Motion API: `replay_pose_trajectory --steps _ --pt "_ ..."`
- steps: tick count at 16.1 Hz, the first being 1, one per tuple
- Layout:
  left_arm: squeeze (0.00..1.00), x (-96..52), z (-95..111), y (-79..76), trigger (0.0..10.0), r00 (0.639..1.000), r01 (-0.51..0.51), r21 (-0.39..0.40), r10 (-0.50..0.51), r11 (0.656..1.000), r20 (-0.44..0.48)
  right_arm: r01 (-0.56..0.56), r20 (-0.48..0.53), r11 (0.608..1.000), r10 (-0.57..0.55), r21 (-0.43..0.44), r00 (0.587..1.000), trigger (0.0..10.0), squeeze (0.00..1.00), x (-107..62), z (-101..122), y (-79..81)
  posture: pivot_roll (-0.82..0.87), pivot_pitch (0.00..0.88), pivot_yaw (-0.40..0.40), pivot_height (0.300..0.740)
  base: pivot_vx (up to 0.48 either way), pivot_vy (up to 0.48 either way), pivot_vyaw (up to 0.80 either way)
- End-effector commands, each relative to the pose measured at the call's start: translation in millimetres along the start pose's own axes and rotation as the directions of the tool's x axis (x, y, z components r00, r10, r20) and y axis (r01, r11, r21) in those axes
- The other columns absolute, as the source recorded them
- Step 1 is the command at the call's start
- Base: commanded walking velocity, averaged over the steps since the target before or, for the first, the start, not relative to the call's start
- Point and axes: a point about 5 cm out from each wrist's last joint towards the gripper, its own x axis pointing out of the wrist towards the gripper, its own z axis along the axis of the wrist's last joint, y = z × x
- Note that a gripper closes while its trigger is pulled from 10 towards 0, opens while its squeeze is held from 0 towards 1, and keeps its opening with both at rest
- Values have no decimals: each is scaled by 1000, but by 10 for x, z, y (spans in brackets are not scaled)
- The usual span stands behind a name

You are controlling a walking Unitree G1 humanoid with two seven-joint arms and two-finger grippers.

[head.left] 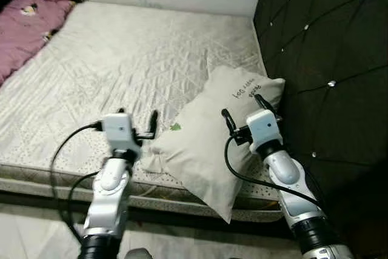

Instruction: Clean up the room

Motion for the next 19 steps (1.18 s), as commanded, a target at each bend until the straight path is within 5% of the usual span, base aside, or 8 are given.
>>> replay_pose_trajectory --steps 1,19 --pt "0 21 32 -38 10000 1000 6 -6 -6 1000 9 11 -18 1000 -11 2 1000 10000 0 -17 -39 -42 -20 0 -34 740 0 0 -800" --pt "0 -82 94 104 10000 997 -74 0 74 997 -5 -63 24 997 64 -32 998 10000 0 -113 42 62 -6 32 -39 740 0 0 -84"
